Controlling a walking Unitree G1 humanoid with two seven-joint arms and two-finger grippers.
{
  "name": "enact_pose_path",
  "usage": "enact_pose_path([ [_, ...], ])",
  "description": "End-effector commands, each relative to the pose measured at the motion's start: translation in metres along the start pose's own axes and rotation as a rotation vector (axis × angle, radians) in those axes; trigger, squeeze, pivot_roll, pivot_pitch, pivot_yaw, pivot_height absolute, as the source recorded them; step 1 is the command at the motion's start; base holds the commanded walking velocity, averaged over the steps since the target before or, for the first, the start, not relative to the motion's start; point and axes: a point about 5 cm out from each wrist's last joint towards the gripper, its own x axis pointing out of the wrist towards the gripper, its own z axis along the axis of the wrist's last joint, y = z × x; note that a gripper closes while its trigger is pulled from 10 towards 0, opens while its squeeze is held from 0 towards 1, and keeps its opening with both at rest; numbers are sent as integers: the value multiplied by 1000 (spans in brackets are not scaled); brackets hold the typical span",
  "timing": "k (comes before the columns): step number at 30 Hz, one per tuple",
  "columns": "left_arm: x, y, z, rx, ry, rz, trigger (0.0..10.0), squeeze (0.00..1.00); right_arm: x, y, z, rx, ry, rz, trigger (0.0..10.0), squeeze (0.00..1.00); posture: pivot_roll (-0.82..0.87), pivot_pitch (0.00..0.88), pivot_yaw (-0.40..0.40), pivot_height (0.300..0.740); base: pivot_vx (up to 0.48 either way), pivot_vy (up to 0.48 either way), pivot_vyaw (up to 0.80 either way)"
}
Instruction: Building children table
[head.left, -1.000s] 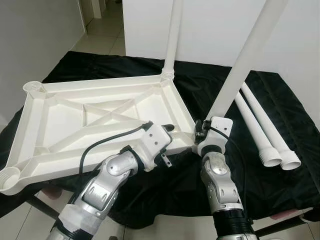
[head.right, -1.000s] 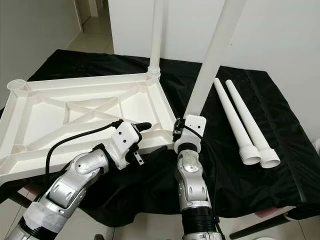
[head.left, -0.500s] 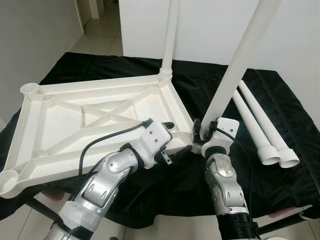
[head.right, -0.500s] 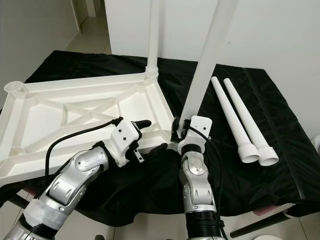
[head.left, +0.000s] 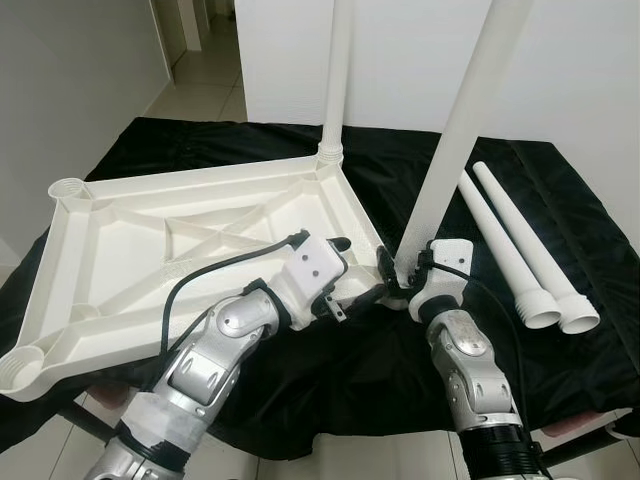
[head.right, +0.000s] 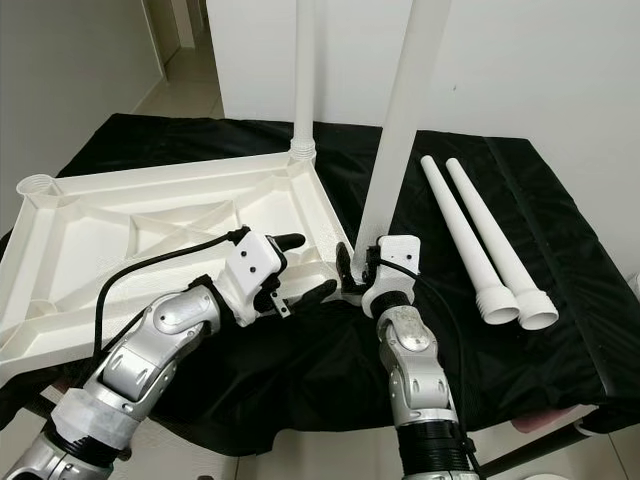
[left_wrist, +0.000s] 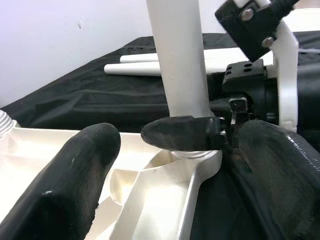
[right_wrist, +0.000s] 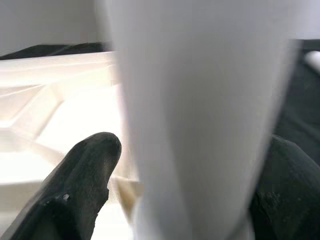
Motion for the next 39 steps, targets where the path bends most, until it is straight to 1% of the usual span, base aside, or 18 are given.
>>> enact_pose_path([
  [1, -3, -7, -6, -6, 21, -113, 10000, 0, 4, 4, 3, -7, -19, 53, 10000, 0, -18, 0, 26, 740, 0, 0, 0],
  [2, -5, -7, -9, -6, 29, -130, 10000, 0, 5, 4, 4, -48, -21, 124, 10000, 0, -18, 0, 26, 740, 0, 0, 0],
  [3, -5, -7, -9, -6, 29, -130, 10000, 0, 5, 4, 4, -48, -21, 124, 10000, 0, -18, 0, 26, 740, 0, 0, 0],
  [5, -7, -6, -17, 18, 58, -139, 10000, 0, 6, 1, 4, -106, -21, 221, 10000, 0, -19, 0, 33, 740, 0, 0, 0],
  [7, -8, -6, -18, 26, 68, -142, 10000, 0, 6, -1, 5, -124, -24, 243, 10000, 0, -19, 0, 33, 740, 0, 0, 0],
  [9, -8, -5, -20, 12, 71, -147, 10000, 0, 7, -7, 7, -145, -36, 269, 10000, 0, -11, 0, 38, 740, 0, 0, 0],
  [13, -9, -5, -21, 5, 68, -157, 10000, 0, 7, -12, 9, -176, -46, 302, 10000, 0, -7, 0, 36, 740, 0, 0, 0],
  [14, -10, -5, -20, 10, 64, -163, 10000, 0, 6, -17, 9, -195, -40, 340, 10000, 0, -6, 0, 37, 740, 0, 0, 0],
  [19, -10, -4, -20, 20, 66, -159, 10000, 0, 5, -25, 4, -197, -14, 369, 10000, 0, 0, 0, 39, 740, 0, 0, 0],
  [26, -10, -3, -21, 27, 64, -155, 10000, 0, 6, -28, 1, -199, -11, 384, 10000, 0, 0, 0, 39, 740, 0, 0, 0],
  [27, -10, -4, -20, 28, 62, -156, 10000, 0, 5, -29, -2, -196, -3, 387, 5608, 0, 0, 0, 41, 740, 0, 0, 0],
  [28, -10, -4, -20, 29, 61, -159, 10000, 0, 4, -30, -4, -186, 3, 386, 2000, 0, 1, 0, 43, 740, 0, 0, 0],
  [30, -10, -4, -20, 29, 61, -159, 10000, 0, 4, -30, -4, -186, 3, 386, 2000, 0, 1, 0, 43, 740, 0, 0, 0],
  [31, -10, -4, -19, 31, 61, -159, 10000, 0, 4, -31, -7, -179, 8, 387, 0, 0, 2, 0, 43, 740, 0, 0, 0],
  [39, -10, -3, -20, 48, 71, -167, 10000, 0, 2, -36, -14, -133, 40, 357, 0, 0, 1, 0, 38, 740, 0, 0, 0],
])
